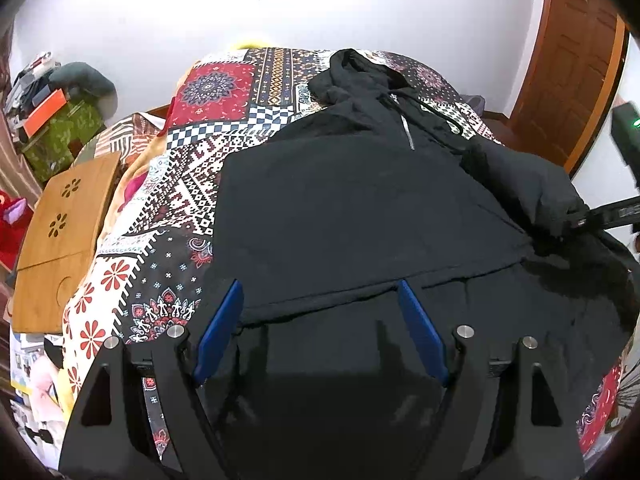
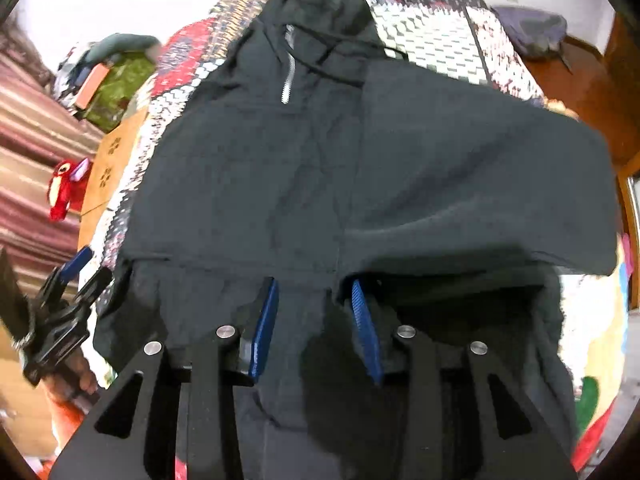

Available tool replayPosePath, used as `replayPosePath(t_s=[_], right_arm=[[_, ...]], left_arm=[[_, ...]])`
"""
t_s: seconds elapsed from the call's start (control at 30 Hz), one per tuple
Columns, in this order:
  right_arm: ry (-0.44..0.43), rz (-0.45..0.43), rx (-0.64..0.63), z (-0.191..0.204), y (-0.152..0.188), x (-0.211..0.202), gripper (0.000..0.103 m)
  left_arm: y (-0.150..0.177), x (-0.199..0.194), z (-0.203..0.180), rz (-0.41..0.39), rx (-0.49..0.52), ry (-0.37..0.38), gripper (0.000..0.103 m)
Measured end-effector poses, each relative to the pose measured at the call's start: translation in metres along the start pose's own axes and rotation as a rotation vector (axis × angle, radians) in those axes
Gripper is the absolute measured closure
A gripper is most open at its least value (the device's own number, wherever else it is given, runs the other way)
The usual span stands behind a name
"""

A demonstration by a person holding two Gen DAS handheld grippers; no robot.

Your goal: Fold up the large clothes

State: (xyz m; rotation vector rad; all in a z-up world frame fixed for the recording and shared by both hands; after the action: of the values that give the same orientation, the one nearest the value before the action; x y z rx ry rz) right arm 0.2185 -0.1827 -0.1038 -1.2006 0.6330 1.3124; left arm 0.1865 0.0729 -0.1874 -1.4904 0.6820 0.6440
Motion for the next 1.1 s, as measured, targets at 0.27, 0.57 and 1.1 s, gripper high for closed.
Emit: replayPosePath(t_s=[0.27,0.57,1.1], right_arm=[[0.031,-0.185,0.086,-0.030,-0.006,-0.056,0.061],[0.018,-0.199,0.405,-0.104,0.004,-0.056,0.060],[-0.047,-0.147,0.699,-0.156,0.000,-0.012,0.060]], left_arm=[[-0.003,0.005,-0.009,0.004,0.007,0.014,0.024],[-0.003,0.008,-0.013,0.013,0.010,0.010,0.024],[0.000,0.016,-0.011,0.034,0.005,0.003,0.024]])
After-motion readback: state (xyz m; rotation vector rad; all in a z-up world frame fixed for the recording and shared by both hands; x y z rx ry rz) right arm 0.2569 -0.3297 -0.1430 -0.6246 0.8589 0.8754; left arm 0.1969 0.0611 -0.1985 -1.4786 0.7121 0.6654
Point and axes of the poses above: each gripper's, at about its wrist camera, not at the fingertips, and x roughly the way its jaws point, z to its left, y to its underside, the point moved 2 cm from there along x, roughly the way its jaws point, and after that the axes turned 3 degrees about -z, right-handed, at the moved point
